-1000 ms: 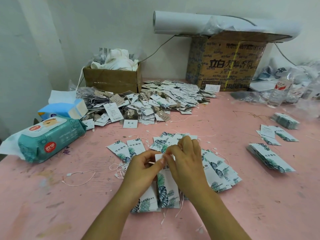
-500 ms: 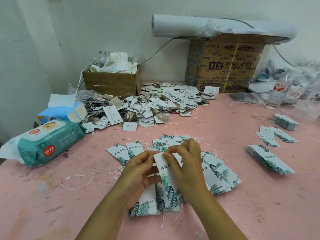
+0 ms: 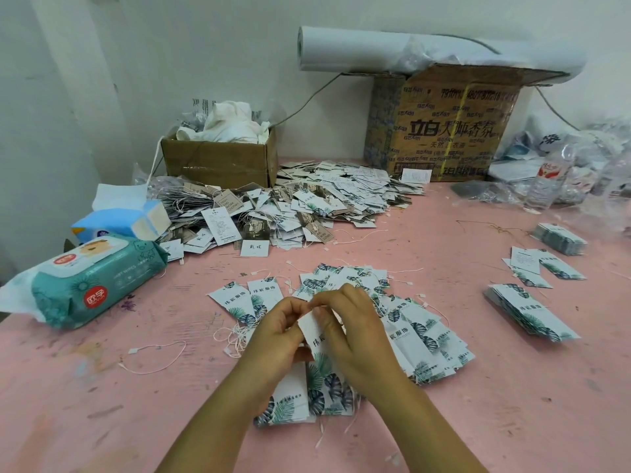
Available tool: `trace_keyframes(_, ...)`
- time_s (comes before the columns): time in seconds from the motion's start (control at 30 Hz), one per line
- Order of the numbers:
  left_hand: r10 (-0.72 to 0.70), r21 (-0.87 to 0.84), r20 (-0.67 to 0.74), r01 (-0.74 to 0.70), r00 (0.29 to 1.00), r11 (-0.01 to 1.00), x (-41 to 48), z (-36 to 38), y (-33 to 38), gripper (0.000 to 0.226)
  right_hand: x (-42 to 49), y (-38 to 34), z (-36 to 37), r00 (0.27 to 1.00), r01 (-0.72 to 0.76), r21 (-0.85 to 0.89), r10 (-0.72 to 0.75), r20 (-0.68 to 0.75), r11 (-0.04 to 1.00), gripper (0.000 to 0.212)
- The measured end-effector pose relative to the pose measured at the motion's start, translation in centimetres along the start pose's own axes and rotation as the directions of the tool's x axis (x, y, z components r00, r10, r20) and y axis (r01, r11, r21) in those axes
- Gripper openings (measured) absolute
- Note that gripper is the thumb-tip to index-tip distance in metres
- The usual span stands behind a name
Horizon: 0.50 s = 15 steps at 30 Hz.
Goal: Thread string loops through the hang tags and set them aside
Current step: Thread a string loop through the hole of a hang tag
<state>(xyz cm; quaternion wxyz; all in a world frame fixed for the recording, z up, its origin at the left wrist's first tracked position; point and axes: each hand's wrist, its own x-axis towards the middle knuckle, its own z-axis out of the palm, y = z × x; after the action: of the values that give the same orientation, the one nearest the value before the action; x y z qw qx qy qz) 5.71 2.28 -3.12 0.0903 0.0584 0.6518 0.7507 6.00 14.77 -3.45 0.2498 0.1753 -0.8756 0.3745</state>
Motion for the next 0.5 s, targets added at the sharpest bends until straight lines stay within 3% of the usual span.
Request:
trace_keyframes(0.13,0.025,0.0,-0.132,-0.025,0.991,1.0,0.1,0.1,0.2,0.019,0.1,0.4,-0.3,1.0,0.015,-0.019,-0.014,0.009,1.0,0.022)
trace_keyframes(0.23,0.038,-0.16,-0.2,-0.071,0.979,0.985,0.2,-0.1,0.7,0.019,0.1,0.4,-0.5,0.999,0.022,-0.003,-0.022,0.043,1.0,0.022)
trace_keyframes(0.37,0.011,-0.39,-0.186,-0.084,0.983,0.917,0.2,-0.5,1.5,0.02,-0.1,0.5,-0.2,0.996,-0.01,-0.006,0.01,0.086,1.0,0.022)
trace_keyframes(0.43,0.005,-0.38,-0.188,-0.077,0.982,0.922,0.2,-0.6,1.5,0.021,-0.1,0.7,-0.2,0.996,-0.042,-0.009,0.043,0.076,0.999,0.015)
trace_keyframes(0.5,0.019,-0.254,-0.232,-0.08,0.973,0.964,0.3,-0.7,1.3,0.02,0.0,1.0,-0.5,0.994,-0.1,0.022,0.098,0.053,0.995,0.009)
